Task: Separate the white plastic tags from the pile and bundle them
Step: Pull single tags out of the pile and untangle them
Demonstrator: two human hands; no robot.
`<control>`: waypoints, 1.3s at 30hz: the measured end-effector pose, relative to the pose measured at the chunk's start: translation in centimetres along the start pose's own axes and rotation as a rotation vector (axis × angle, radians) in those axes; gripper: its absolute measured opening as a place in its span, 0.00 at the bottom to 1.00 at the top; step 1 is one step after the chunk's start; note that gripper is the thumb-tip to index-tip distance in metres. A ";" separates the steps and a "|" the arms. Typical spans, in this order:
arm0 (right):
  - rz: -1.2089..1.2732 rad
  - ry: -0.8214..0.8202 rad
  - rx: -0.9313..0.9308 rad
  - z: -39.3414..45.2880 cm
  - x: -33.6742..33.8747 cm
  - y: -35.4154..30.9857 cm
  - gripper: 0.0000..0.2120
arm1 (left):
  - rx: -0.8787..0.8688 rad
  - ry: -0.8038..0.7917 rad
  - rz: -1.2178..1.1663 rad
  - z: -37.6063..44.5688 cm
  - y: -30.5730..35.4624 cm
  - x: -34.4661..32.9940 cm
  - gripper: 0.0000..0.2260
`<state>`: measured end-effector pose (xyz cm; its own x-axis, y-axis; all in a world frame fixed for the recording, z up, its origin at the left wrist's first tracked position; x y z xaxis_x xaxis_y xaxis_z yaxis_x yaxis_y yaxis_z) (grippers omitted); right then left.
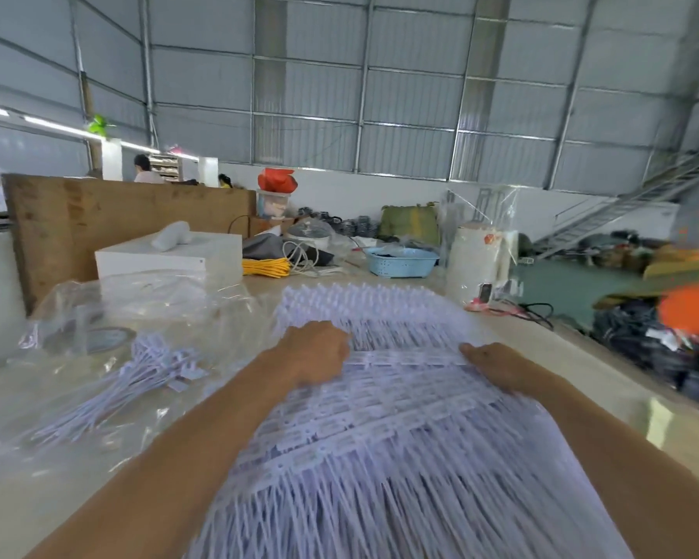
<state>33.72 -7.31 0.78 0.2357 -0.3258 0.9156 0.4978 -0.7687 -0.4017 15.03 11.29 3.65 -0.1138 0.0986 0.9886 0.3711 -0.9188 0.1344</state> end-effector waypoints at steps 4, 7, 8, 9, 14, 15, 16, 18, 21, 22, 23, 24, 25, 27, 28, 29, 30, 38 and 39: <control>0.164 0.057 0.140 -0.5 -0.3 0.1 0.21 | 0.104 -0.169 -0.130 1.9 -2.6 -3.6 0.23; 0.217 0.032 0.213 -0.3 -0.6 0.1 0.21 | 0.086 -0.067 -0.215 2.3 -3.2 -3.2 0.19; 0.247 0.037 0.203 -0.1 -0.5 0.5 0.22 | 0.085 -0.028 -0.180 2.3 -3.1 -2.5 0.20; 0.278 0.054 0.188 0.0 -0.4 1.0 0.24 | 0.085 0.007 -0.133 2.2 -3.0 -1.9 0.20; 0.297 0.150 0.165 0.6 0.5 2.3 0.26 | -0.053 -0.004 -0.179 1.6 -1.5 0.2 0.18; 0.280 0.161 0.165 0.5 0.7 2.2 0.25 | -0.083 -0.023 -0.169 1.4 -1.3 0.2 0.15; 0.256 0.173 0.164 0.5 0.9 2.1 0.25 | -0.099 -0.020 -0.135 1.4 -1.3 0.2 0.12; 0.211 0.193 0.168 0.4 1.4 1.8 0.23 | -0.079 -0.001 -0.072 1.5 -1.8 0.0 0.08; 0.146 0.206 0.187 0.2 1.8 1.5 0.18 | -0.019 0.002 -0.026 1.4 -2.1 0.0 0.06; 0.123 0.210 0.186 0.1 2.0 1.5 0.16 | -0.017 0.031 0.007 1.3 -1.9 0.5 0.07; 0.107 0.218 0.187 0.0 2.3 1.4 0.14 | -0.022 0.082 0.028 1.1 -1.6 1.5 0.09; 0.099 0.234 0.198 -0.3 2.7 1.3 0.12 | -0.033 0.145 0.022 0.8 -1.1 2.8 0.10; 0.106 0.256 0.228 -0.6 3.4 1.1 0.10 | -0.049 0.206 -0.001 0.5 -0.6 4.2 0.11; 0.202 0.295 0.315 -1.6 5.3 0.6 0.10 | -0.090 0.313 -0.036 -0.3 0.5 7.1 0.09; 0.301 0.303 0.352 -2.2 6.4 0.5 0.10 | -0.111 0.357 -0.049 -0.7 0.9 8.6 0.08; 0.432 0.296 0.377 -2.9 7.6 0.6 0.09 | -0.130 0.395 -0.076 -1.1 1.3 9.9 0.08; 0.588 0.278 0.387 -3.4 8.6 0.7 0.09 | -0.139 0.412 -0.117 -1.4 1.4 11.0 0.08; 1.137 -0.110 0.164 -3.3 3.7 -1.4 0.03 | 0.138 -0.315 0.061 -2.6 -3.1 5.5 0.09; 1.075 -0.095 0.159 -3.4 2.8 -1.6 0.03 | 0.171 -0.382 0.082 -3.0 -3.5 4.6 0.11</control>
<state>30.75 -8.85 4.08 0.6722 -0.7359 0.0818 0.0933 -0.0254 -0.9953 10.49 13.79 7.48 0.2601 0.1924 0.9462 0.5163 -0.8558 0.0321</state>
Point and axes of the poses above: each hand's wrist, its own z-axis towards the middle knuckle, its own x-axis out of the back of the hand, y = z × x, the point moved 10 cm from there along z, towards the middle knuckle, and after that the axes turned 2 degrees about -z, right-handed, at the moved point
